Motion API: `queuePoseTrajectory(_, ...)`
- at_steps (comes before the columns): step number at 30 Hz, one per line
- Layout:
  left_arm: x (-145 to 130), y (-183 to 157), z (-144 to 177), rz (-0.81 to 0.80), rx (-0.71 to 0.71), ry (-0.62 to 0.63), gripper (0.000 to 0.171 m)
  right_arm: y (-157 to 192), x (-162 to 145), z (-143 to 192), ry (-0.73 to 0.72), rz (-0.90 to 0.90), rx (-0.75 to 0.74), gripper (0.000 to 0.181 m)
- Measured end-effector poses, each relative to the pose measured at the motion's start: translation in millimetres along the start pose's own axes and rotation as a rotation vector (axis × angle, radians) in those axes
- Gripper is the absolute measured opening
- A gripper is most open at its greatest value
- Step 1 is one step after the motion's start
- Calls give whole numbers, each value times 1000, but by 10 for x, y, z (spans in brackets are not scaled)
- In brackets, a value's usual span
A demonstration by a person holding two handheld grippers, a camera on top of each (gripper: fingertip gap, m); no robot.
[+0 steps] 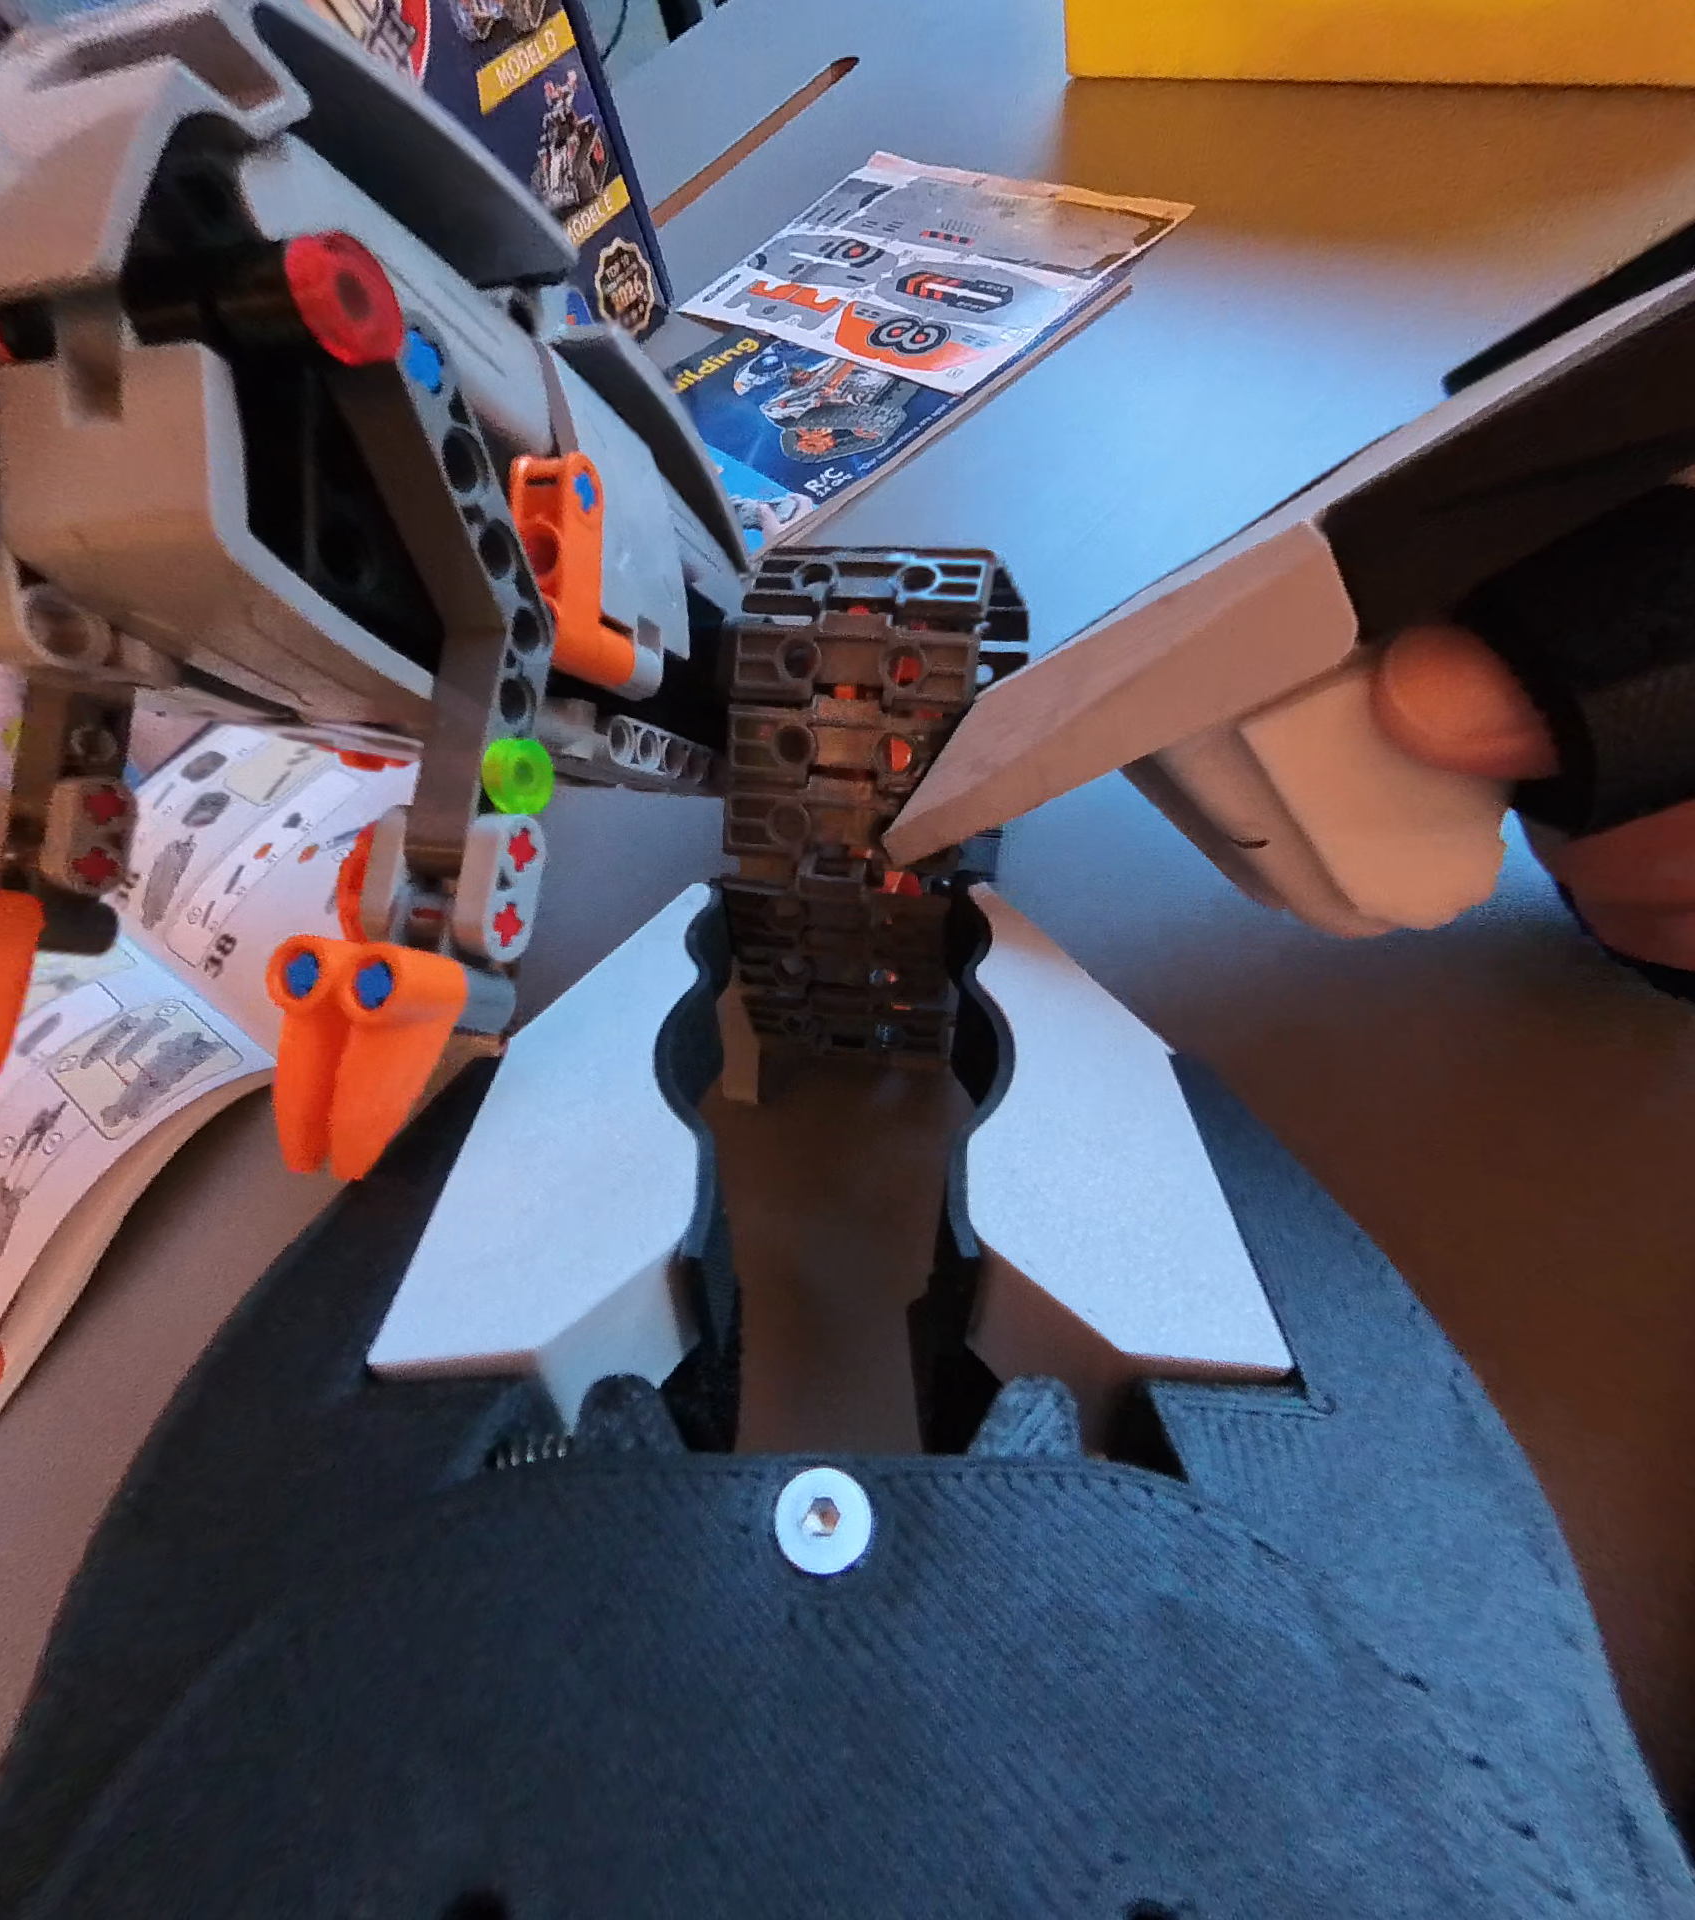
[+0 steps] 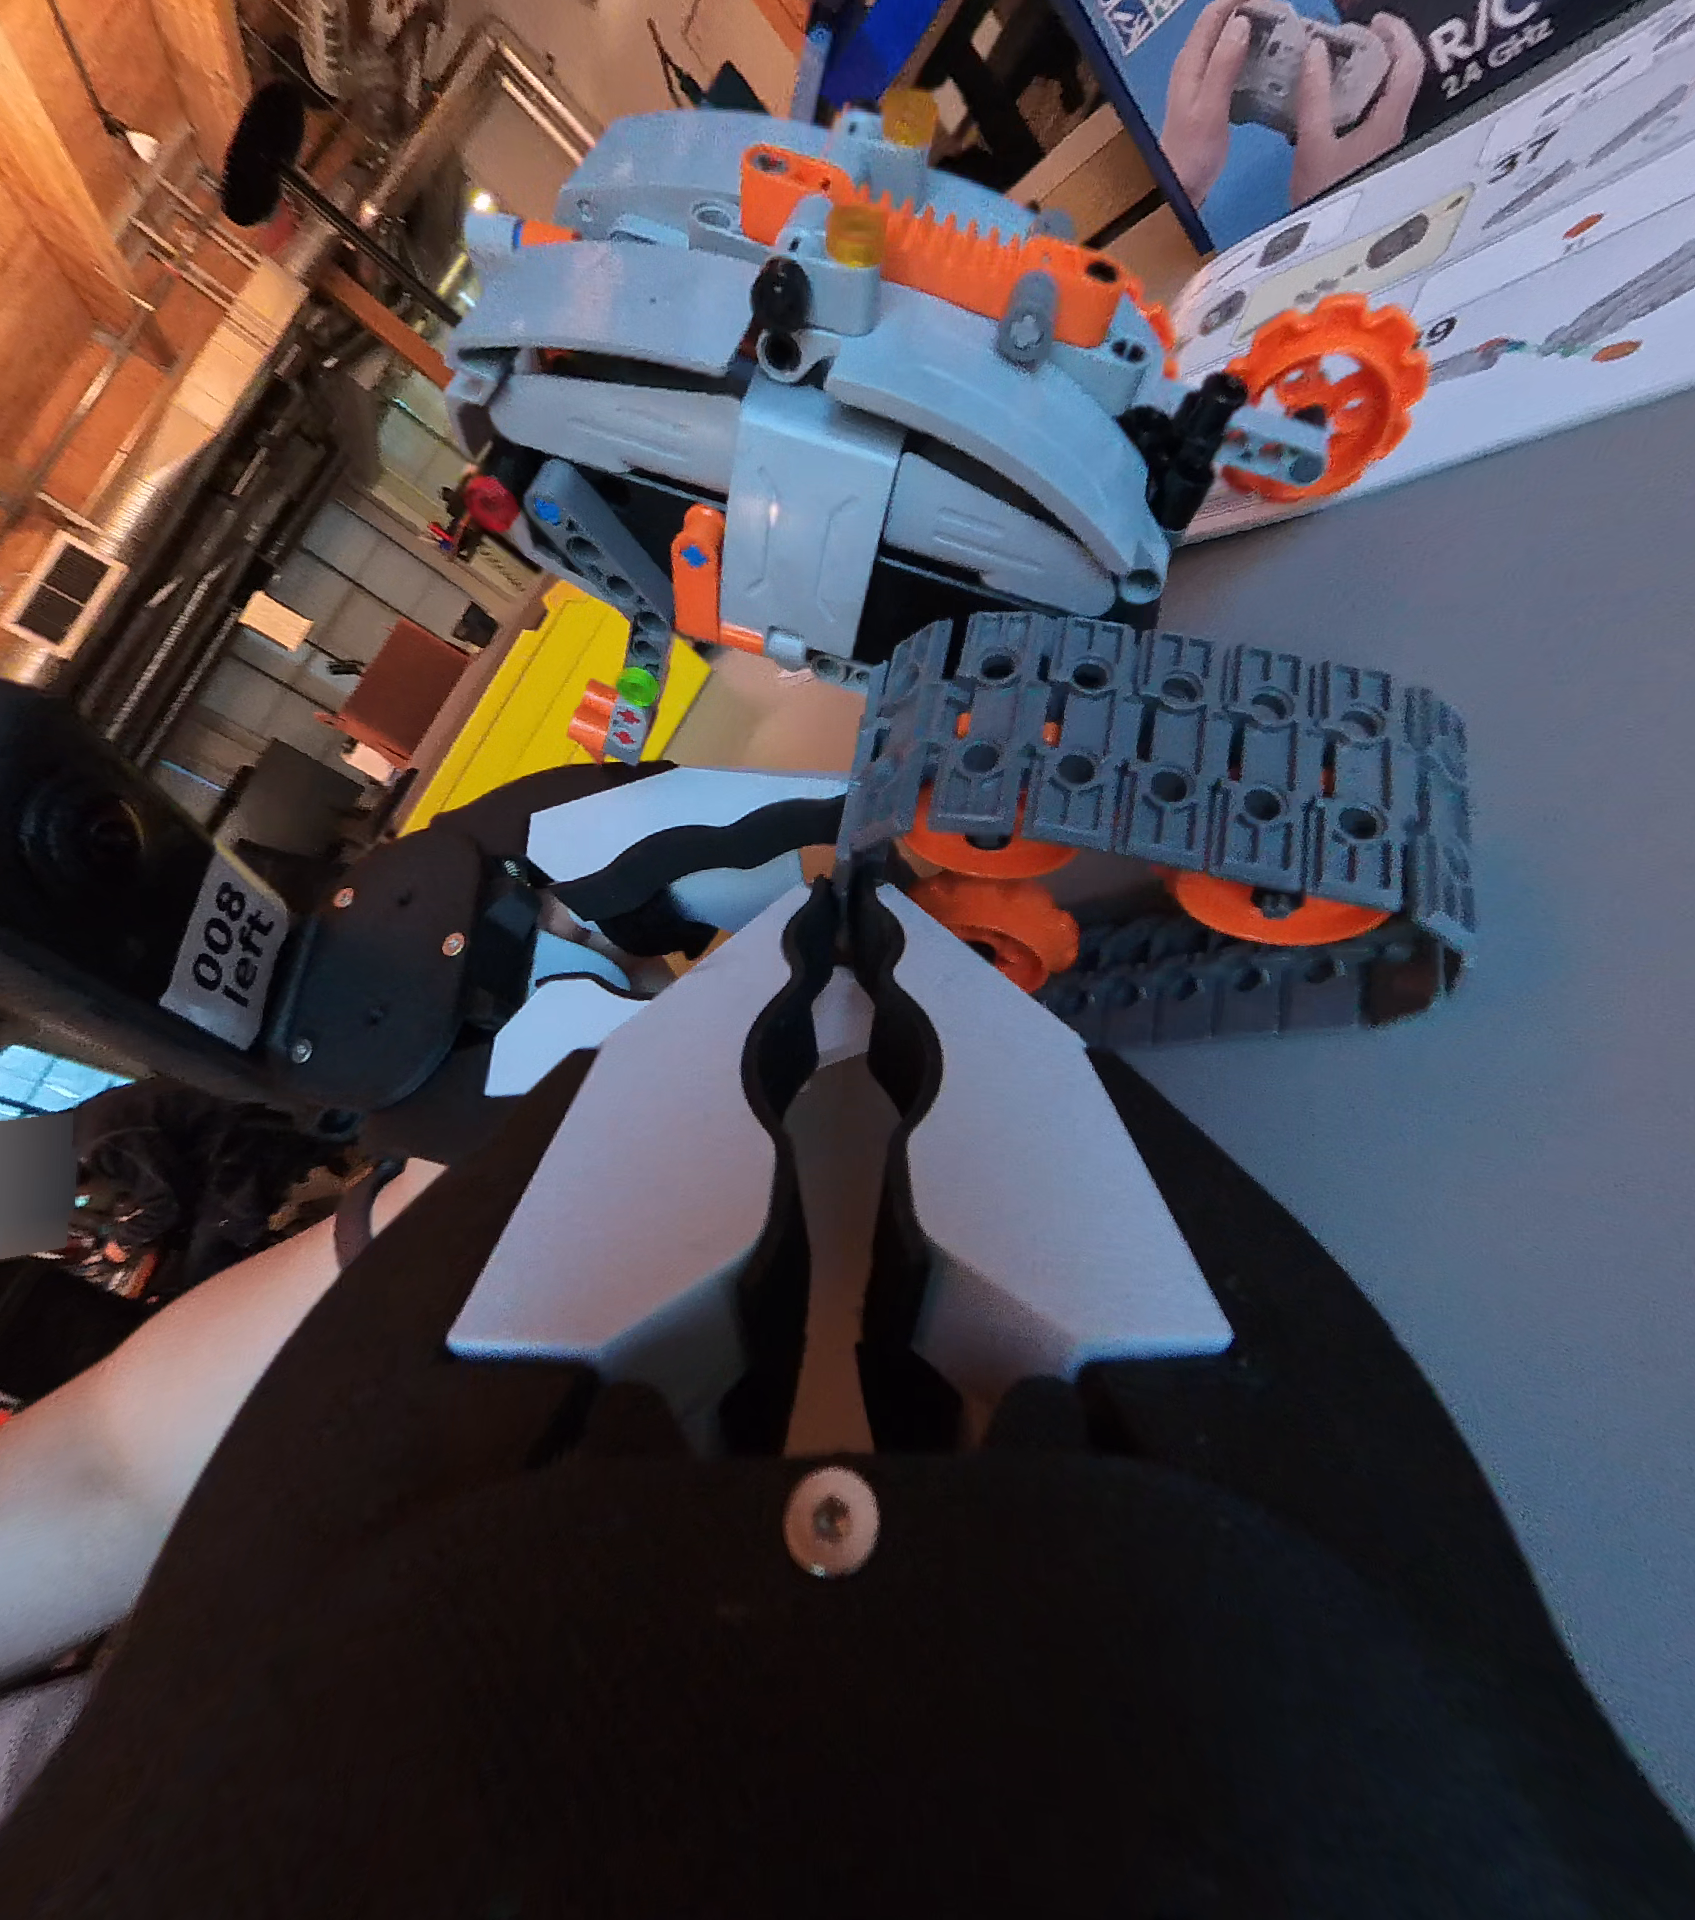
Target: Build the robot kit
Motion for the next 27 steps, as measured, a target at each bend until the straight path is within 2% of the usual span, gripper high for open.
queuePoseTrajectory(2,-11,18,-3,-40,27,8,33,44,-54,-9,29,-12,45,3)
queuePoseTrajectory(6,10,2,-27,-63,50,11,33,9,4,-27,-4,77,-38,2)
queuePoseTrajectory(9,13,-3,-26,-55,54,-3,33,4,1,-10,-9,65,-25,2)
queuePoseTrajectory(14,3,-44,-26,-76,30,-11,37,-12,-8,28,-30,54,-13,2)
queuePoseTrajectory(18,-15,-128,10,-95,-51,-15,46,-16,-21,57,-28,54,-2,2)
queuePoseTrajectory(23,-105,-113,27,-135,-104,22,42,-4,-18,69,-28,37,27,2)
queuePoseTrajectory(27,-66,-95,36,-116,-114,2,41,0,-10,66,-30,53,9,3)
Point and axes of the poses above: each gripper's, where its closed fingertips meet, z back along the fingers, x out of its top, y = z × x across the jaws, the point moved 1 cm from there along z, back along the fingers, and after that the axes turned 1 degree about -x, right-handed, at the moved point
